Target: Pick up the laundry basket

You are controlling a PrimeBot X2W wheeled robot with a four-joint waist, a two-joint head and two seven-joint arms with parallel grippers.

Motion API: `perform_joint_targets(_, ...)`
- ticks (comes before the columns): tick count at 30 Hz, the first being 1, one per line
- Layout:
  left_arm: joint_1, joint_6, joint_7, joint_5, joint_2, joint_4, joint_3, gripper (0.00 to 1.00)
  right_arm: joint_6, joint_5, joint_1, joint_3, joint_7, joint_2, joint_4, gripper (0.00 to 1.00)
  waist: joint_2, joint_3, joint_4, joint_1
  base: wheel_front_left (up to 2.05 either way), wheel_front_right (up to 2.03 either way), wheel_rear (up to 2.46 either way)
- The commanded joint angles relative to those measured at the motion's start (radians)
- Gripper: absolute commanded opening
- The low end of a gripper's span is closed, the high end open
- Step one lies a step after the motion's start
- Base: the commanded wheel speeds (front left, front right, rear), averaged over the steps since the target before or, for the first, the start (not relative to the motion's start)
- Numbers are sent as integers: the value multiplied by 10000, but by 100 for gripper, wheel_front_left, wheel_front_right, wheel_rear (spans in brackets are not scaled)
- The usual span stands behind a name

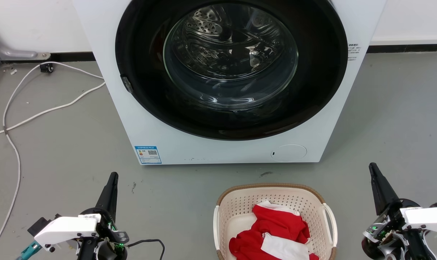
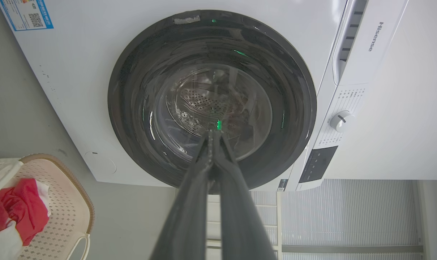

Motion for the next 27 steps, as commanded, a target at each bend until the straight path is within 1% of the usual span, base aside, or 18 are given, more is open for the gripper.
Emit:
perform_joint_targets(1, -115, -34, 21, 45, -8, 13, 37, 0, -3, -62, -125, -15, 23, 35, 7, 0, 0, 0, 0, 0, 0, 0, 0)
perform_joint_targets(13, -116, -34, 28, 51, -12, 13, 43, 0, -3, -68, -125, -19, 29, 38, 6, 0, 0, 0, 0, 0, 0, 0, 0)
perform_joint_targets(14, -1, 0, 2, 6, -4, 0, 7, 100, 0, -3, -1, -5, 1, 4, 1, 100, 0, 0, 0, 0, 0, 0, 0)
perform_joint_targets(16, 77, 11, -3, -3, -23, 124, -18, 100, -2, 1, 88, 10, -6, 13, 128, 100, 0, 0, 0, 0, 0, 0, 0)
perform_joint_targets(22, -29, 8, -295, 9, -24, 74, -309, 100, 0, -145, 87, 229, -299, 16, 14, 100, 0, 8, -5, 0, 0, 0, 0)
perform_joint_targets(27, -136, 6, -555, 418, -21, -74, -507, 100, 0, -533, 54, 400, -557, 0, -12, 100, 0, 12, -4, 0, 0, 0, 0)
